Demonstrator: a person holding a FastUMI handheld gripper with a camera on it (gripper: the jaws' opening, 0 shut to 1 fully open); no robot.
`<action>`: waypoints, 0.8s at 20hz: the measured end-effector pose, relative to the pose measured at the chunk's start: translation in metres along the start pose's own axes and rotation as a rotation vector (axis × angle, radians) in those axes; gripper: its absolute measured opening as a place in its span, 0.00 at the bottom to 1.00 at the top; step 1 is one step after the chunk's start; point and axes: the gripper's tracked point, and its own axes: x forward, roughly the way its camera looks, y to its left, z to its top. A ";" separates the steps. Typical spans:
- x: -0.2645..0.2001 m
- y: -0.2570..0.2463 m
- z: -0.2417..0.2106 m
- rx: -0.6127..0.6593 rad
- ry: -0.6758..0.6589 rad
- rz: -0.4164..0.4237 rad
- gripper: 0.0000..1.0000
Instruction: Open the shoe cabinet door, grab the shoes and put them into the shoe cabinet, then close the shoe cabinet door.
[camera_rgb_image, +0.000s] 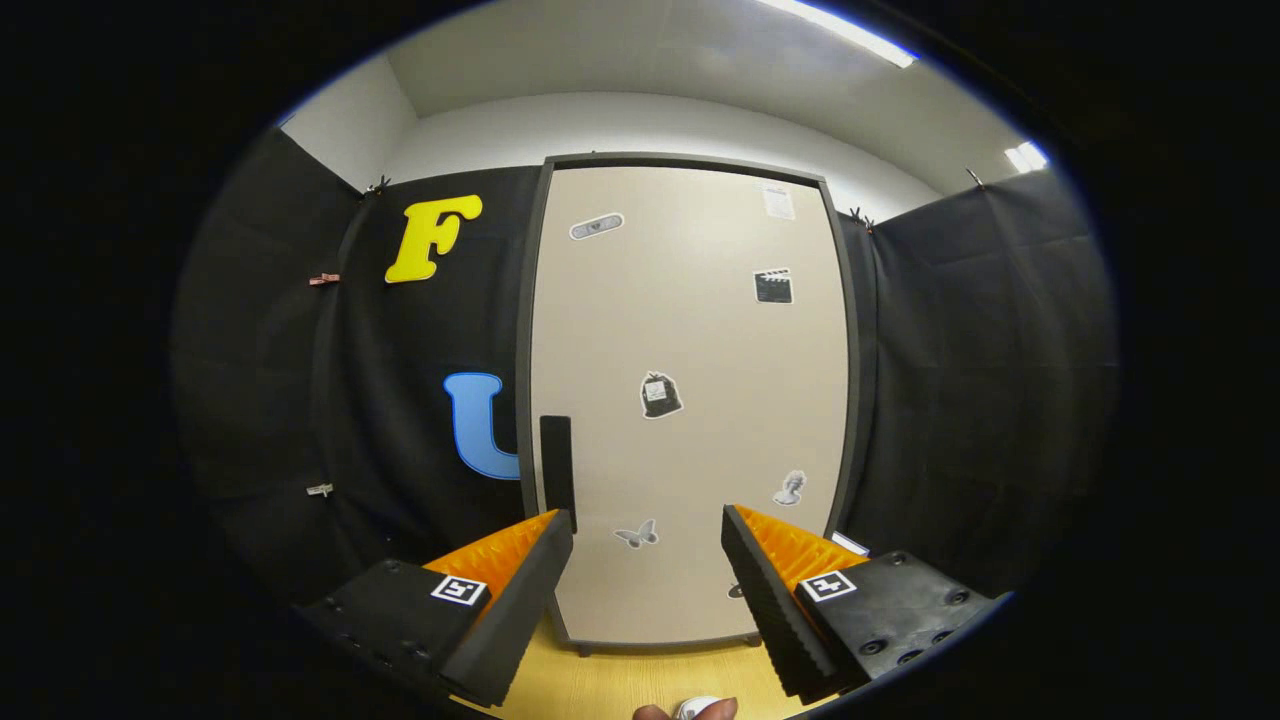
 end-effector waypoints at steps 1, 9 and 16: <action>0.008 0.009 -0.002 0.003 0.003 0.009 0.97; 0.092 0.061 -0.019 0.028 0.001 0.034 0.98; 0.149 0.077 -0.054 0.004 0.057 0.031 0.71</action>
